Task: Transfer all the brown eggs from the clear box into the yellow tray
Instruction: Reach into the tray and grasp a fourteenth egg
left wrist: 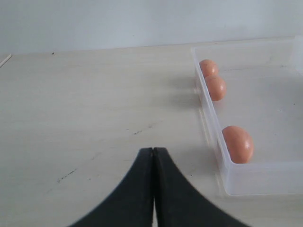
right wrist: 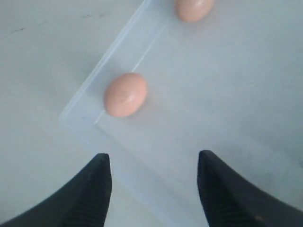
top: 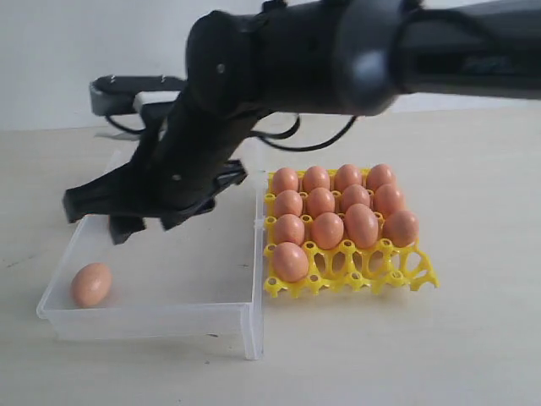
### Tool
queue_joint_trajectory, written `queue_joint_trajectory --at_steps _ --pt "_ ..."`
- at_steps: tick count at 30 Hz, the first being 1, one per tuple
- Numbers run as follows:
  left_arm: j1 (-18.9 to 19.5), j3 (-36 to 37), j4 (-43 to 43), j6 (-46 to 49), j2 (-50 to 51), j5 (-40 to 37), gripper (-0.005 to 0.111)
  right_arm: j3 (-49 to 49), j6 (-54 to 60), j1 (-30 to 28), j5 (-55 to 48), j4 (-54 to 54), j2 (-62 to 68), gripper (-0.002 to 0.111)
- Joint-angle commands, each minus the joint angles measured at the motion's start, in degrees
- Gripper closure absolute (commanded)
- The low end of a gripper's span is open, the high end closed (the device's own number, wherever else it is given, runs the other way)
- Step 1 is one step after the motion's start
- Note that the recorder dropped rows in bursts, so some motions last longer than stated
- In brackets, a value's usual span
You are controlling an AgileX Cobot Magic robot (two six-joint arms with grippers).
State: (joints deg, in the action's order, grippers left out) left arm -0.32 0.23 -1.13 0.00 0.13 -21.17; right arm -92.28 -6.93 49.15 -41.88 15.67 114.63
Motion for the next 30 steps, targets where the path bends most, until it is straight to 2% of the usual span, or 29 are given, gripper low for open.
queue_joint_trajectory --at_steps 1,8,15,26,28,30 --pt "-0.3 -0.2 0.2 0.4 -0.1 0.5 0.107 -12.9 -3.9 0.2 -8.9 9.7 12.5 0.056" --pt "-0.3 -0.2 0.2 0.4 -0.1 0.5 0.107 -24.6 -16.0 0.2 -9.2 11.3 23.4 0.055" --pt "-0.3 -0.2 0.2 0.4 -0.1 0.5 0.107 -32.3 -19.3 0.2 -9.4 11.2 29.5 0.055" --pt "-0.3 -0.2 0.2 0.4 -0.1 0.5 0.107 -33.9 -20.3 0.2 -9.0 10.0 33.0 0.056" --pt "-0.3 -0.2 0.2 0.4 -0.1 0.5 0.107 -33.9 -20.3 0.2 -8.5 9.2 33.1 0.059" --pt "-0.3 -0.2 0.2 0.4 -0.1 0.5 0.107 -33.9 -19.5 0.2 -8.6 8.1 33.1 0.075"
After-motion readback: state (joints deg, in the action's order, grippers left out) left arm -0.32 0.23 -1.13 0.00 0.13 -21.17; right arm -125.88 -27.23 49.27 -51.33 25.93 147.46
